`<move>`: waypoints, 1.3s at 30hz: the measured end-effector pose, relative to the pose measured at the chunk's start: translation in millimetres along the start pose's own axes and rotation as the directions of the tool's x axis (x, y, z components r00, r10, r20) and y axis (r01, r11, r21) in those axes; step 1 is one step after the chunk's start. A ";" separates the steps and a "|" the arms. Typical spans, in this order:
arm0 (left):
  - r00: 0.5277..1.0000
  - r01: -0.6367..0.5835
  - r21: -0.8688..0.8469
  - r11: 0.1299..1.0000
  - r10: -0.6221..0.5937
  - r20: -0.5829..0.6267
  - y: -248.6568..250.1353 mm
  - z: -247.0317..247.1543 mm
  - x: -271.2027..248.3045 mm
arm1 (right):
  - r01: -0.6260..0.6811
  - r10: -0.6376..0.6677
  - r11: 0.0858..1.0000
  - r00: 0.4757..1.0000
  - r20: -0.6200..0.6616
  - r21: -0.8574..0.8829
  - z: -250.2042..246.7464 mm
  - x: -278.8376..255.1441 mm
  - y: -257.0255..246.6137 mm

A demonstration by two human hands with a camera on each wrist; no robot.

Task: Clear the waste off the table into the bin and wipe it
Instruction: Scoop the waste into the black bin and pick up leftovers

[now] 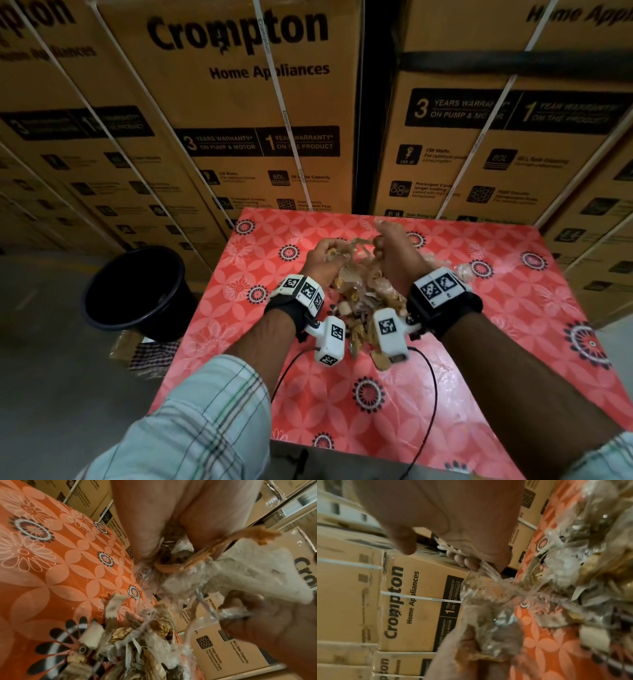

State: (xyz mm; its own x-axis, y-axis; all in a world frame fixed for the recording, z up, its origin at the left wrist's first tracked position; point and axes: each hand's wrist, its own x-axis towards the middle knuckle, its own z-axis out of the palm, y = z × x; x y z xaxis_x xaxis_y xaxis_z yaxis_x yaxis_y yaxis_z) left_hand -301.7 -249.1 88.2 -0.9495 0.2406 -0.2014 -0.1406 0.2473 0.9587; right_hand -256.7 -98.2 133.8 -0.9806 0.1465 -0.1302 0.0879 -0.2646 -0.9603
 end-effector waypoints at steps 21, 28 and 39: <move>0.986 -0.114 0.110 0.987 0.099 0.136 -15.0 7.6 10.0 | 0.030 -0.058 0.949 0.995 -0.081 -0.314 -2.7 13.2 22.9; 0.982 -0.116 0.116 0.986 0.096 0.163 -17.8 1.1 9.7 | 0.044 -0.067 0.949 0.996 -0.063 -0.313 2.6 1.4 18.5; 0.976 -0.206 0.153 0.966 0.191 0.106 -6.8 1.4 12.1 | 0.123 -0.215 0.872 0.966 -0.146 -0.474 3.7 -4.9 14.1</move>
State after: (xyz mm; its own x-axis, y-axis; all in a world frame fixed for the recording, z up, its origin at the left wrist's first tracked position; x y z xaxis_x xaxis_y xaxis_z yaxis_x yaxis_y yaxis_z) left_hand -311.8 -246.5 78.9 -0.9236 0.3819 -0.0345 0.1029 0.3335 0.9371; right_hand -251.3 -106.1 121.8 -0.9403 0.3375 0.0448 0.0395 0.2388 -0.9703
